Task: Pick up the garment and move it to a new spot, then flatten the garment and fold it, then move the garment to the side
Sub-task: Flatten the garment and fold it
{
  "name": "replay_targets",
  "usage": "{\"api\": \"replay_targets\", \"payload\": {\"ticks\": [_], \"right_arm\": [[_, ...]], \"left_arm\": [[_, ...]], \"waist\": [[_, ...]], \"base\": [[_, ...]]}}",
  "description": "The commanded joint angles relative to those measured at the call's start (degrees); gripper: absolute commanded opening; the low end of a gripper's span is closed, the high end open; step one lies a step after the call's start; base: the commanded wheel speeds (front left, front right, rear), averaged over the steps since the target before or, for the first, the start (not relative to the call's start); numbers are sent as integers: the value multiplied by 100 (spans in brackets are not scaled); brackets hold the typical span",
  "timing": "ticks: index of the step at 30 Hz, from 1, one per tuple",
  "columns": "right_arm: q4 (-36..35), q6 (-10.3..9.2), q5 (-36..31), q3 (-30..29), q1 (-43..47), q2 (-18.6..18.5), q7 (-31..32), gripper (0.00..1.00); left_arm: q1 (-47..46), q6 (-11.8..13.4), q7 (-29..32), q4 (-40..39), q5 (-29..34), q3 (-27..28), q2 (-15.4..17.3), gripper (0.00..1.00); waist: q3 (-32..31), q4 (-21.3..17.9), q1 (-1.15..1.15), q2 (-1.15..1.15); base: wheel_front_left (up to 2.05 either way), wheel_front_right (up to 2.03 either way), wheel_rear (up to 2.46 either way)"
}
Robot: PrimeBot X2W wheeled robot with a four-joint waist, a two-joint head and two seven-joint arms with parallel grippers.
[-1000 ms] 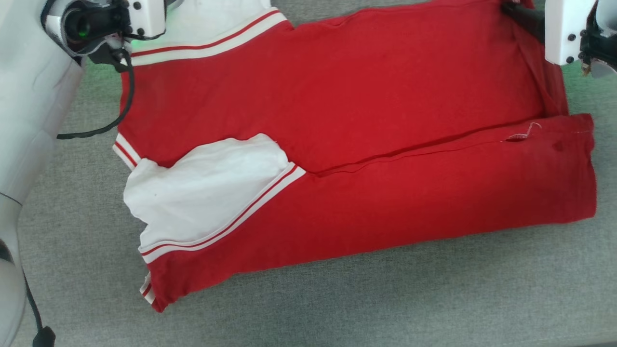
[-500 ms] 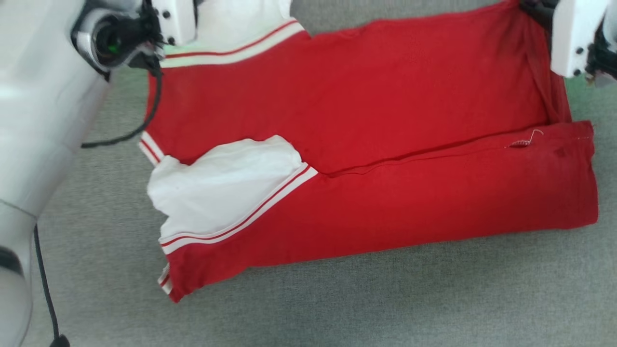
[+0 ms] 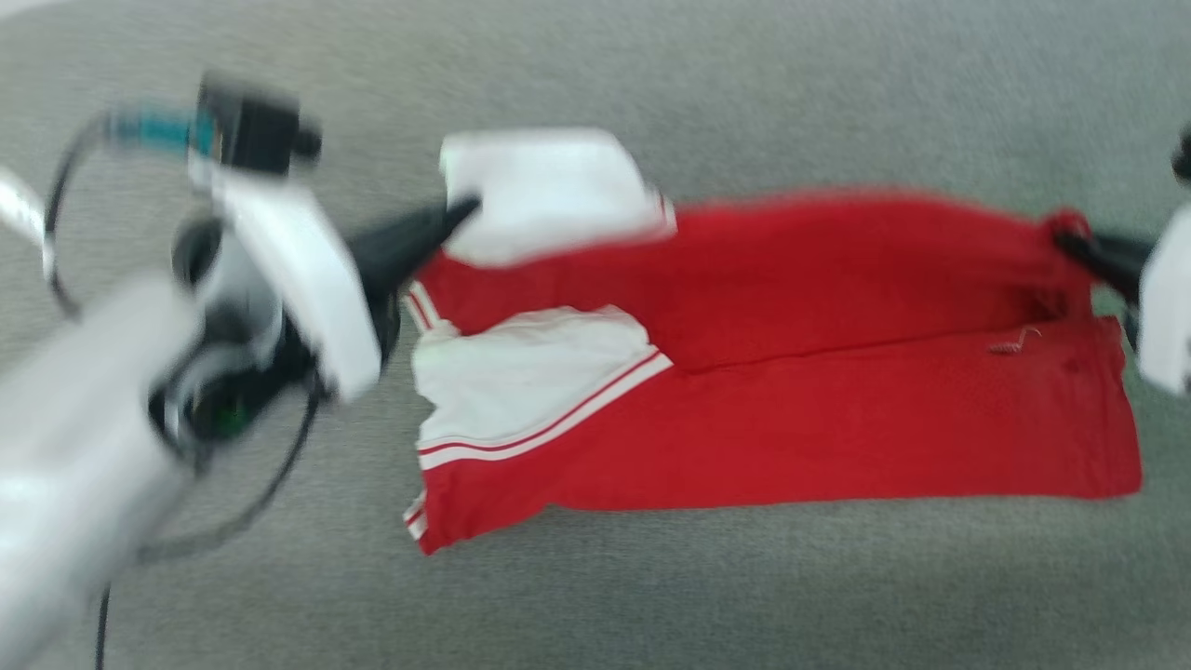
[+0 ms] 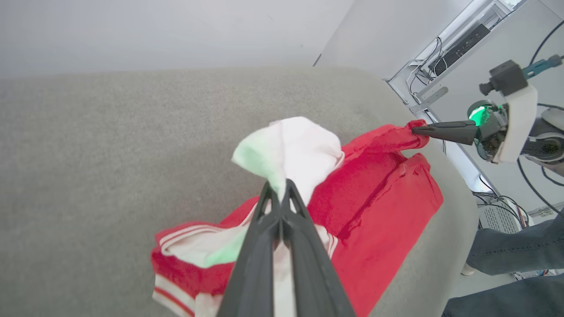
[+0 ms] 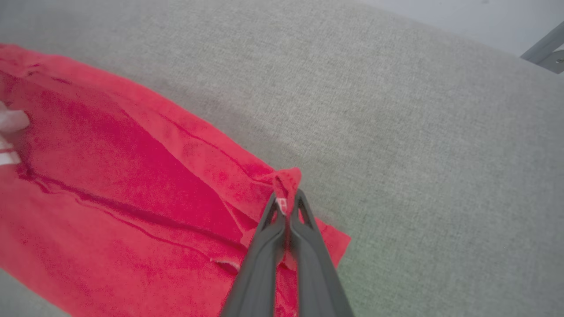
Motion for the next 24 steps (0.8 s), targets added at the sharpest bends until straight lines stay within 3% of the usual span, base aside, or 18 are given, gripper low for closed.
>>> {"api": "replay_targets", "payload": {"ticks": [1, 5, 9, 13, 22, 23, 24], "right_arm": [[-165, -4, 67, -87, 352, -167, -85, 0], [-538, -4, 168, -389, 1152, -585, -230, 0], [-820, -4, 212, -758, 1850, -782, -319, 0], [-865, -4, 275, -1146, 2348, -623, -359, 0], [-358, -3, -200, -1494, 2458, 37, -259, 0], [-309, -3, -250, -1534, 2425, 116, -283, 7], [-278, -4, -303, -1556, 2414, 191, -300, 32]], "left_arm": [[372, -11, -261, -270, -27, -44, 153, 0], [1256, -11, -958, -834, -119, -80, 595, 0], [2002, 30, -1456, -1210, -89, -221, 803, 0], [2350, 156, -1721, -1204, 135, -434, 560, 0], [2284, 82, -1916, 114, 212, -555, -259, 0], [2260, 74, -1943, 265, 297, -589, -313, 0], [2249, 60, -1976, 397, 305, -617, -385, 0]], "waist": [[-228, 217, 0, 0], [-316, 304, 0, 0], [-331, 340, 0, 0], [-284, 377, 0, 0], [-159, 365, 0, 0], [-145, 352, 0, 0], [-139, 341, 0, 0]], "base": [[0, 0, 0], [0, 0, 0], [0, 0, 0], [0, 0, 0], [0, 0, 0], [0, 0, 0], [0, 0, 0]]}}
